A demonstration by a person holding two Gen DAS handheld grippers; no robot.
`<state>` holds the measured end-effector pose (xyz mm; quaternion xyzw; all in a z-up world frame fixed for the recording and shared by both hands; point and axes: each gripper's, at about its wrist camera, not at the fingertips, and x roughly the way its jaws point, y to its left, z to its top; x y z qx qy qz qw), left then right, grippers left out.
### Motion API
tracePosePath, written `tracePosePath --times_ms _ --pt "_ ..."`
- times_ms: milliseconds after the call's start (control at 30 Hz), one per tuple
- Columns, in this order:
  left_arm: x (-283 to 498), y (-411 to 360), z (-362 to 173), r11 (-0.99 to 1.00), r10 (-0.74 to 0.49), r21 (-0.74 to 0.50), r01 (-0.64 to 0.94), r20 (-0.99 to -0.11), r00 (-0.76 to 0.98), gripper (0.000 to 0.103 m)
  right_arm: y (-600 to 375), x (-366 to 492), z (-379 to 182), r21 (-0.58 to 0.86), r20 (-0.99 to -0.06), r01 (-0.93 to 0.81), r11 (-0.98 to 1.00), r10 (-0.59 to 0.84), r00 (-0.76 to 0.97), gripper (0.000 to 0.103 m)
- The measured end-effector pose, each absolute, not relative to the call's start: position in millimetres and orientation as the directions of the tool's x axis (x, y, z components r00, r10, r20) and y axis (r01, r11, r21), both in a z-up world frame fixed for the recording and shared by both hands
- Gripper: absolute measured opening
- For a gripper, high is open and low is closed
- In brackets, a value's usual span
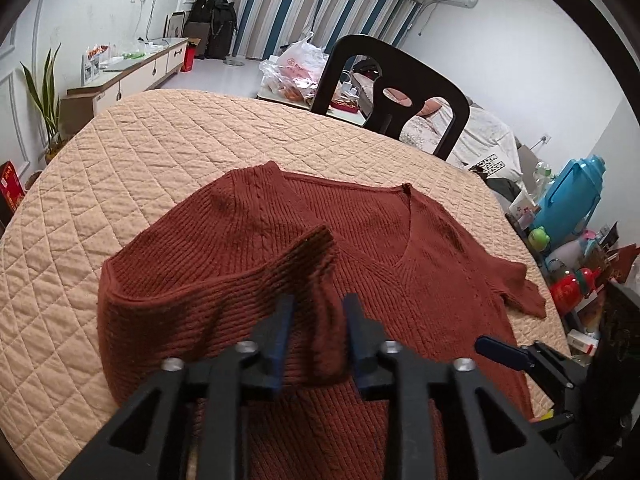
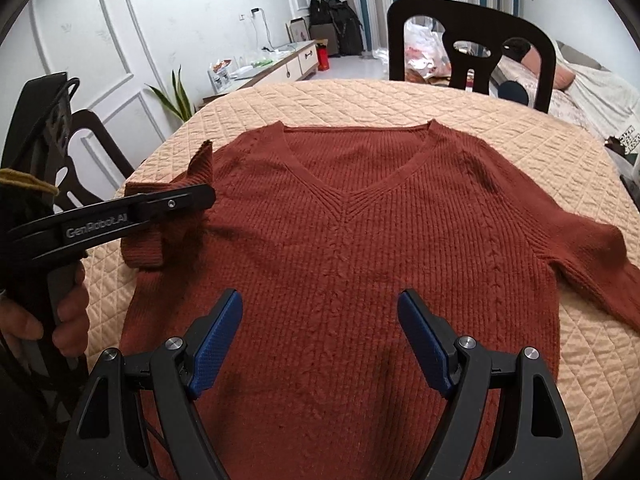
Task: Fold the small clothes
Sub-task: 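Carry the held sleeve across the sweater body with the left tool, then open the left tool to release the folded sleeve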
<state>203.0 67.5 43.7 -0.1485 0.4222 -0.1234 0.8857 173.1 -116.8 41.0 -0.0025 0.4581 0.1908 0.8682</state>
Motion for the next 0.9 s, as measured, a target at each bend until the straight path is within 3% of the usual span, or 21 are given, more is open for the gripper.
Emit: tracePosePath --times_ms 100,167,367,567,900 --pt "200 70 48 0.922 -0.357 -0.372 0.111 -0.703 0.614 0.040 -115 177 42 0.202 -0.795 -0.342 0.918 0.357 0.489 0.080" --pt "198 75 51 0.920 -0.360 -0.374 0.112 -0.700 0.616 0.055 -114 180 44 0.224 -0.791 -0.346 0.911 0.377 0.482 0.080" --pt "188 97 59 0.926 -0.332 -0.369 0.082 -0.689 0.645 0.071 -107 195 48 0.315 -0.764 -0.366 0.876 0.463 0.449 0.080" --pt "177 117 56 0.930 -0.312 -0.364 0.058 -0.693 0.650 0.077 -86 221 47 0.438 -0.723 -0.392 0.809 0.576 0.381 0.079" --pt "172 157 42 0.920 -0.260 -0.388 -0.052 -0.706 0.658 0.078 -60 240 21 0.477 -0.750 -0.381 0.792 0.593 0.293 0.055"
